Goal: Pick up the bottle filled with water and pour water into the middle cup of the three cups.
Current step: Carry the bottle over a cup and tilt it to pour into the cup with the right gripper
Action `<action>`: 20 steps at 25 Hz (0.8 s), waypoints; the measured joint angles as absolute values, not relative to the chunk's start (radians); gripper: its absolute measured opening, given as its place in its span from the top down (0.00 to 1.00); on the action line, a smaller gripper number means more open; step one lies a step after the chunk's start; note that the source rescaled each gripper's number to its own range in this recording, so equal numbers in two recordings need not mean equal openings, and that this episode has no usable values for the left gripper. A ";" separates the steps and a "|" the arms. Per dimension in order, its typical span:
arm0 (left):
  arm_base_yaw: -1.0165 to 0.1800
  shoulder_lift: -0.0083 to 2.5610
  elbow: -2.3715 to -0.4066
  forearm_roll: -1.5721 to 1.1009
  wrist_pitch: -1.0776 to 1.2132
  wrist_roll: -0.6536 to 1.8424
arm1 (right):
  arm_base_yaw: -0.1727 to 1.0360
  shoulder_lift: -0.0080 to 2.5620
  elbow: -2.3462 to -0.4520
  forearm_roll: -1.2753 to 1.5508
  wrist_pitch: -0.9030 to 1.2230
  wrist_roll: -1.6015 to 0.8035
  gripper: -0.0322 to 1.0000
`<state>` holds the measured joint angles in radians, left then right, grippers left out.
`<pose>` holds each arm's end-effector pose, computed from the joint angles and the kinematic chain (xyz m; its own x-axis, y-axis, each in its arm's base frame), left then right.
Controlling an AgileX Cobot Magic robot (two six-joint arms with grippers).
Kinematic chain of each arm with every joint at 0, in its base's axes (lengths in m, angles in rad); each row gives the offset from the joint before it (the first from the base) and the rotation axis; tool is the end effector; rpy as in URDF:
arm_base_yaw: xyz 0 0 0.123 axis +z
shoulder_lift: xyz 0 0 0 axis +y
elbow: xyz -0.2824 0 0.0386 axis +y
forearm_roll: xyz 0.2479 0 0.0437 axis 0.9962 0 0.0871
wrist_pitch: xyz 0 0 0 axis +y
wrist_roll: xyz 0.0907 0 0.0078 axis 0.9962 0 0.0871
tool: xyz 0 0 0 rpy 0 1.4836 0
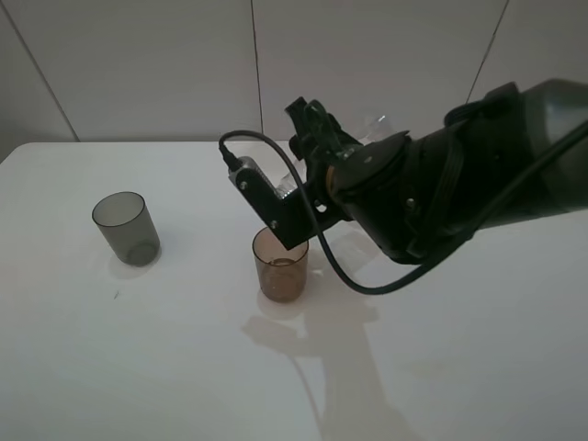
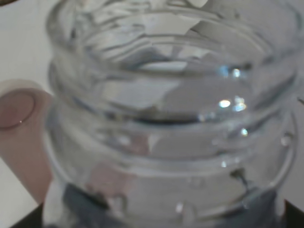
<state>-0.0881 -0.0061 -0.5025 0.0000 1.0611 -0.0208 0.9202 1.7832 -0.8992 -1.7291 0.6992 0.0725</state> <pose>-0.0061 0.0005 0.2778 -0.4487 0.0188 -0.8935 0.0787 0.9967 -0.0186 0.2542 0.2382 0.1836 0.3583 -0.7927 0.4932 -0.3291 -0.6016 -0.7279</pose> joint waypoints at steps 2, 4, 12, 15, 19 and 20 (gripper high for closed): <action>-0.088 -0.006 -0.503 0.000 1.061 -0.021 | 0.920 1.783 -0.899 -1.729 0.699 0.033 0.95; -0.088 -0.006 -0.503 0.000 1.061 -0.021 | 0.920 1.783 -0.899 -1.729 0.699 0.000 0.95; -0.088 -0.006 -0.503 0.000 1.061 -0.021 | 0.920 1.783 -0.903 -1.728 0.699 -0.080 0.95; -0.088 -0.006 -0.503 0.000 1.061 -0.021 | 0.920 1.783 -0.903 -1.728 0.699 -0.087 0.95; -0.088 -0.006 -0.503 0.000 1.061 -0.021 | 0.920 1.783 -0.903 -1.728 0.699 -0.089 0.95; -0.088 -0.006 -0.503 0.000 1.061 -0.021 | 0.920 1.783 -0.903 -1.728 0.699 -0.089 0.95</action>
